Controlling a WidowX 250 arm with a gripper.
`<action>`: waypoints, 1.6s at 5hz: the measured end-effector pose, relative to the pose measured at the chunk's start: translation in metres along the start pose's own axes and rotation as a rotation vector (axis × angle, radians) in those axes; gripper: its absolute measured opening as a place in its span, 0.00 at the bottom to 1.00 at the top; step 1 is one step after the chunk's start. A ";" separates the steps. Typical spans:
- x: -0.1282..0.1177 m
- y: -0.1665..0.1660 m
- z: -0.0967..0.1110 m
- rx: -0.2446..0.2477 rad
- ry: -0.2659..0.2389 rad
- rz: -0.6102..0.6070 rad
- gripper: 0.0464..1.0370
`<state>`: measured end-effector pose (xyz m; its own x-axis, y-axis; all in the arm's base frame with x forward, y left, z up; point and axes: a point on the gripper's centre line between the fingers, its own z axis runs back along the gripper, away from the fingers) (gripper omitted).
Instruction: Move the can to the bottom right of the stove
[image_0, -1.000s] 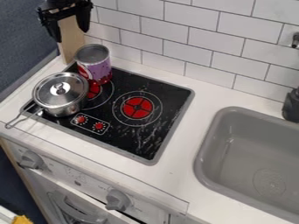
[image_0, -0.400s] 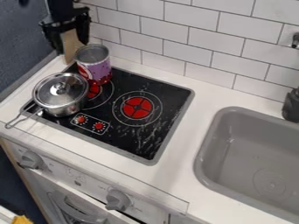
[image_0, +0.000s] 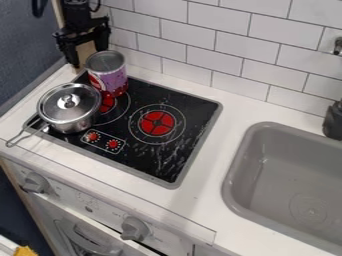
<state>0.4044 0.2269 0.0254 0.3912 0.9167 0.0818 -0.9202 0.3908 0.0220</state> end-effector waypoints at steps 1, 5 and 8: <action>-0.011 -0.011 -0.003 0.002 -0.005 -0.048 0.96; -0.080 -0.021 -0.006 -0.003 0.055 -0.181 0.96; -0.142 -0.015 0.015 -0.032 0.023 -0.356 0.96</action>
<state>0.3627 0.0897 0.0282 0.6881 0.7237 0.0519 -0.7251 0.6885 0.0135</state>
